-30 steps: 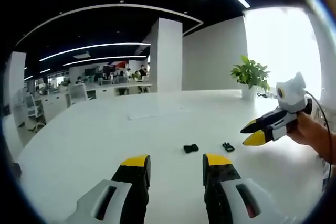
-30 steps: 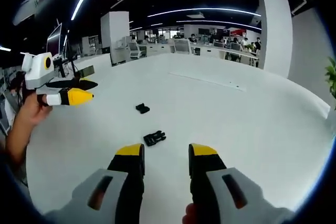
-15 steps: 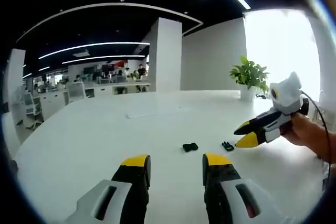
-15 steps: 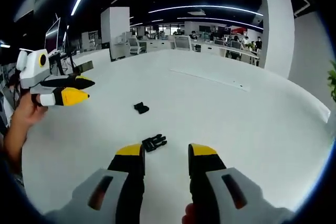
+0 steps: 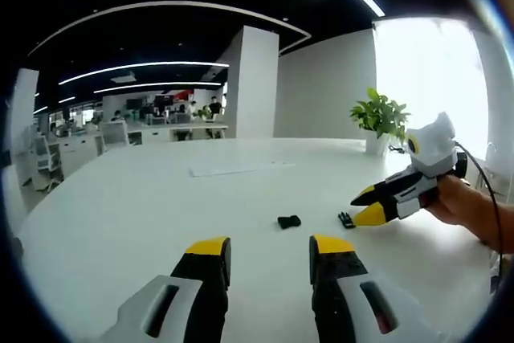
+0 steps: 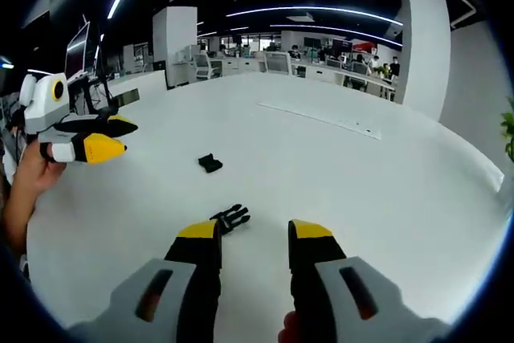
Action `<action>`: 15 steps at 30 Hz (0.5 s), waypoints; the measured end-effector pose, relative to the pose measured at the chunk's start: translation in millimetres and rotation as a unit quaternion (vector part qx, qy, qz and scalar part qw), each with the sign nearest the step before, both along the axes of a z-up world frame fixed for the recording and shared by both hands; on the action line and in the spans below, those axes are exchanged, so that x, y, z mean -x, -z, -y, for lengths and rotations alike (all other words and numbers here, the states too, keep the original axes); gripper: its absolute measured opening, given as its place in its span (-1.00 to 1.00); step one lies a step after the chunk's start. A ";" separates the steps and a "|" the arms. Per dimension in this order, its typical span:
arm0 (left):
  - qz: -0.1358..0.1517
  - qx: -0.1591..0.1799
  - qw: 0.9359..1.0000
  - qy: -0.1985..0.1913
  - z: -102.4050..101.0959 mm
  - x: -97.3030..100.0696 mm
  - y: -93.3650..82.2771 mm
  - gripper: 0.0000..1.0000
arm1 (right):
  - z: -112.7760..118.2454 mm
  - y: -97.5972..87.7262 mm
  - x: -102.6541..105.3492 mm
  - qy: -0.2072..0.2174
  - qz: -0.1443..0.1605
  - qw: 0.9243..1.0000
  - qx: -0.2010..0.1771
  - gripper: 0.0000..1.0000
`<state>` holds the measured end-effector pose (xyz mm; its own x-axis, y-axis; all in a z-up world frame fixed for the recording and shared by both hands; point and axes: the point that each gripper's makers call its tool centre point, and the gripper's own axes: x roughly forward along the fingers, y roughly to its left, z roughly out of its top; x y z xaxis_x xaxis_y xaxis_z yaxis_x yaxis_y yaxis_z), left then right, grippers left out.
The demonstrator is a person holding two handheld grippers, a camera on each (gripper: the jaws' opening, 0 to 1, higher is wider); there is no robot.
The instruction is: Snap the two parts of the plastic buckle together until the buckle closes and remains connected.
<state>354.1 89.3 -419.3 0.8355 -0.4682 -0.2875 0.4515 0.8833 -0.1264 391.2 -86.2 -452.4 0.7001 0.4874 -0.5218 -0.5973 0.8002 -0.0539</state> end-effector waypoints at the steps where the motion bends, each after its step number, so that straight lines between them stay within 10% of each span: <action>1: 0.000 0.001 1.000 0.000 0.1 -0.1 0.0 -0.21 | 0.6 0.0 -0.5 0.000 0.000 1.000 0.000 -0.33; 15: -0.003 -0.002 1.000 -0.005 -2.0 -0.3 2.4 -0.21 | 19.1 -7.2 -3.2 0.027 0.008 1.000 -0.006 -0.33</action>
<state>354.4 91.3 -421.6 0.8387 -0.4583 -0.2942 0.4418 0.8884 -0.1245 394.4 -105.2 -445.2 0.7330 0.4552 -0.5054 -0.5532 0.8314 -0.0534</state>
